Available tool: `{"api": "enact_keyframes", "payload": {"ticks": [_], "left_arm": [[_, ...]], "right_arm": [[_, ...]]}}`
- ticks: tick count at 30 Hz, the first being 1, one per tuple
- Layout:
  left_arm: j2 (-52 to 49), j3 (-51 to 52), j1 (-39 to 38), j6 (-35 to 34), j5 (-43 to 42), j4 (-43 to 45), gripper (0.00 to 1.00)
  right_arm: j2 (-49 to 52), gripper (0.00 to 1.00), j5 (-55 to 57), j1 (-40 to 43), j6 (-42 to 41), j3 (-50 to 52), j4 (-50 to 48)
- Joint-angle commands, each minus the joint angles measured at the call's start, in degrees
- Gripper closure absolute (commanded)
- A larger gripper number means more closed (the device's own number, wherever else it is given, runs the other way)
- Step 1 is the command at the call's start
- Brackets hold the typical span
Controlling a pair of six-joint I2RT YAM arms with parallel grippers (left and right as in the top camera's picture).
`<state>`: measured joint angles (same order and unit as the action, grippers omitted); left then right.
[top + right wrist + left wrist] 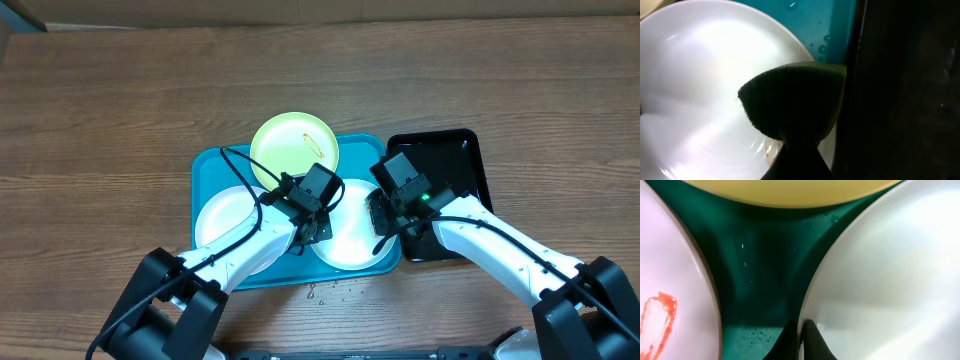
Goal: Clean dirty plates on tray and stack at the side
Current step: 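Scrub the white plate with the sponge while the left gripper holds it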
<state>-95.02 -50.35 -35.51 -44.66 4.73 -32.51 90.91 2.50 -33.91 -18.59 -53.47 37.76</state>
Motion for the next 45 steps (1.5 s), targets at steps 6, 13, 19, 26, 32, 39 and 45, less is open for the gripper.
{"api": "enact_keyframes", "payload": {"ticks": [6, 13, 19, 26, 32, 39, 45], "left_arm": [[-0.6, 0.4, -0.2, -0.6, -1.4, 0.5, 0.96], [-0.6, 0.4, -0.2, -0.6, -1.6, 0.9, 0.96], [-0.6, 0.4, -0.2, -0.6, -1.6, 0.7, 0.96], [-0.6, 0.4, -0.2, -0.6, -1.6, 0.7, 0.96], [-0.6, 0.4, -0.2, -0.6, -1.6, 0.7, 0.96], [-0.6, 0.4, -0.2, -0.6, -1.6, 0.6, 0.96], [-0.6, 0.4, -0.2, -0.6, -1.6, 0.6, 0.96]], "right_arm": [[0.6, 0.96, 1.0, -0.6, -1.2, -1.2, -1.6], [3.5, 0.96, 1.3, -3.8, -1.2, -1.2, -3.0], [5.8, 0.96, 8.3, -4.3, -1.2, -1.2, -3.7], [5.9, 0.96, 7.9, -4.3, -1.2, -1.2, -4.7], [8.4, 0.96, 4.7, -4.3, -1.5, -0.4, -5.6], [11.3, 0.96, 1.9, -4.2, -8.3, 1.5, -6.3], [11.3, 0.96, -3.8, -4.2, -8.3, 1.7, -5.4]]}}
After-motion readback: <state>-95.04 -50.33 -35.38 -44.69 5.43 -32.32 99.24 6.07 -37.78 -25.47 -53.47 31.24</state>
